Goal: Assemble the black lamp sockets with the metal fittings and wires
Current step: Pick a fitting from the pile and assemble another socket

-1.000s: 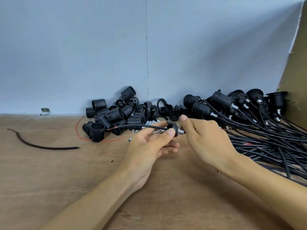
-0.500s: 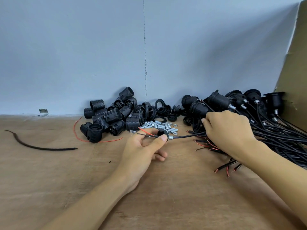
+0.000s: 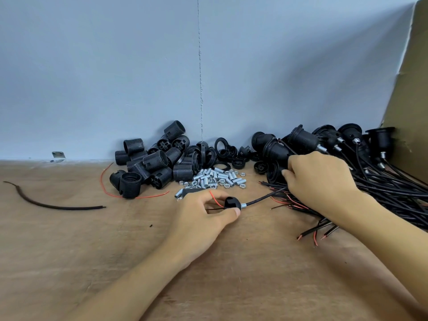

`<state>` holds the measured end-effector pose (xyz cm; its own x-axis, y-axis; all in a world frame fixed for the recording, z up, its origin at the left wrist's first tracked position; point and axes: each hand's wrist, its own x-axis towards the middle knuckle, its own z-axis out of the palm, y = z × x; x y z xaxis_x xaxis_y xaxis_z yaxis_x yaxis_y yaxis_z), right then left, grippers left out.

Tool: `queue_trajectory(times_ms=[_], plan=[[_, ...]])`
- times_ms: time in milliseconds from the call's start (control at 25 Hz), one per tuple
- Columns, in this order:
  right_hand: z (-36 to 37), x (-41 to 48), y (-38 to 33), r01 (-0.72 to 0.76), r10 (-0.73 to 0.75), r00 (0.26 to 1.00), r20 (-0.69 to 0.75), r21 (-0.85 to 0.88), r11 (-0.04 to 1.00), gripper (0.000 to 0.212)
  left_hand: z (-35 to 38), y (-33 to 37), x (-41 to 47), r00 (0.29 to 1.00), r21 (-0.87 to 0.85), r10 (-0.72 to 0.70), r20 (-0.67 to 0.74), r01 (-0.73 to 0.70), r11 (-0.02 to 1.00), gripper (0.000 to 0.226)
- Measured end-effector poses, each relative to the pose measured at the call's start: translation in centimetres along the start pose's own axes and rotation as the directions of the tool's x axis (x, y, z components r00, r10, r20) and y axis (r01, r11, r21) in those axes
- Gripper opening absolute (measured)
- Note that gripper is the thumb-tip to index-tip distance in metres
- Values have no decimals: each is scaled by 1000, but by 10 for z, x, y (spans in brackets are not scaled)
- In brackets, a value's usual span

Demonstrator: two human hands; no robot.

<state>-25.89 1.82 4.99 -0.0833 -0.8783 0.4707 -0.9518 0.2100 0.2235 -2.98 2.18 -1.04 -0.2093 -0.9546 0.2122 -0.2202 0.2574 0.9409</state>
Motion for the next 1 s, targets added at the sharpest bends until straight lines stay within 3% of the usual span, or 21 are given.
queue_trajectory(times_ms=[120,200,320,400,480,600,680,800,920,1000], plan=[[5,-7,-14,148,-146,988,-40,28,989,28,1,-1,0,999,59,-20,36,18,998,23],[6,-13,-25,286,-278,958,-68,247,926,31,1,1,0,998,60,-21,56,17,998,25],[10,-24,-42,375,-426,899,-101,680,630,29,1,1,0,997,41,2,80,-6,999,28],[16,-29,-50,356,-467,878,-102,792,496,25,2,-1,-1,998,4,8,62,-8,1000,29],[21,-30,-49,288,-462,885,-63,853,435,27,2,-2,-1,999,2,20,41,-21,1000,35],[23,-26,-43,241,-478,878,-4,868,435,25,5,-3,-1,997,72,72,5,-72,995,45],[25,-24,-40,228,-469,883,12,863,450,24,5,-5,-3,983,238,176,-56,-158,958,46],[27,-20,-34,235,-423,906,6,824,515,27,-2,-3,-6,907,585,410,-94,-283,760,50],[27,-18,-30,213,-383,923,25,795,567,28,-13,-2,-3,841,711,517,-158,-266,651,53],[28,-19,-31,209,-371,928,25,791,576,27,-16,-2,0,850,768,493,-184,-189,612,55]])
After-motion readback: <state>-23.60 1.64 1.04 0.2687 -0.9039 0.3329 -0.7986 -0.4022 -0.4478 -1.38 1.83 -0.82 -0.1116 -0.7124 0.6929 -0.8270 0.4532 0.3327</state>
